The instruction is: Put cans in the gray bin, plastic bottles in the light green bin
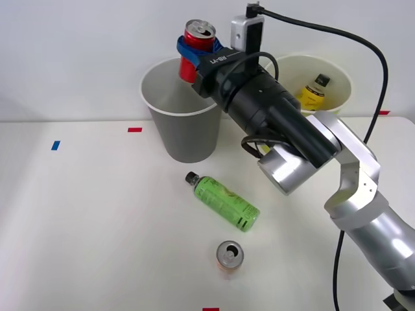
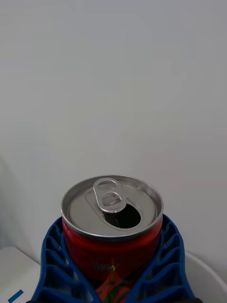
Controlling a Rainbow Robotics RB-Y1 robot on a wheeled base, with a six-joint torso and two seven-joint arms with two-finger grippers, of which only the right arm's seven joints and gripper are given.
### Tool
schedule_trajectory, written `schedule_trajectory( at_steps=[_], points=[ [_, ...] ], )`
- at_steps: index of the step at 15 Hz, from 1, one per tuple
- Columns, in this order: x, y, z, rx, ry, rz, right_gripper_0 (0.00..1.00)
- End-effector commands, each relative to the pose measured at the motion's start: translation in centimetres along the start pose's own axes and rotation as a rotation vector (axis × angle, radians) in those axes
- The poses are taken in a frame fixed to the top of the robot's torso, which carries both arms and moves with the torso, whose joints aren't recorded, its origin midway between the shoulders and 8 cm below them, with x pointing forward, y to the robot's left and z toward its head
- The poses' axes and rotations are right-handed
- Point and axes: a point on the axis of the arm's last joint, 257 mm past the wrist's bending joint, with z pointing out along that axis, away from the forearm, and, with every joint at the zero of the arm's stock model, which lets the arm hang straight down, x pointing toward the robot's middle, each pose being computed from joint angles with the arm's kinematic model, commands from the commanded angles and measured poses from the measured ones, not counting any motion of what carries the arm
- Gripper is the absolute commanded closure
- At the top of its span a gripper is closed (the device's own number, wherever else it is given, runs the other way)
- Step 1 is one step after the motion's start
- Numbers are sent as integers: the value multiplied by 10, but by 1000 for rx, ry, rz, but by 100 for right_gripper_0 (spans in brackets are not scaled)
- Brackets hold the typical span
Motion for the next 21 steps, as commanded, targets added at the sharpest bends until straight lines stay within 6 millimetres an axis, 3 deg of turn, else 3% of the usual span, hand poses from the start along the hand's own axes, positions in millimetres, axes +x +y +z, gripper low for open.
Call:
schedule_trajectory(
  at_steps=[1, 6, 11, 12, 14, 16, 17, 21],
  points=[
    [17, 5, 19, -2, 31, 3, 100],
    [33, -4, 47, 32, 62, 9, 100],
    [40, -2, 50, 43, 81, 30, 100],
    [43, -5, 51, 61, 96, 12, 88],
    [49, -9, 51, 92, 119, -16, 45],
    [50, -9, 51, 100, 123, -21, 23],
    [49, -8, 52, 99, 121, -22, 15],
    [46, -12, 51, 107, 108, -95, 14]
  ],
)
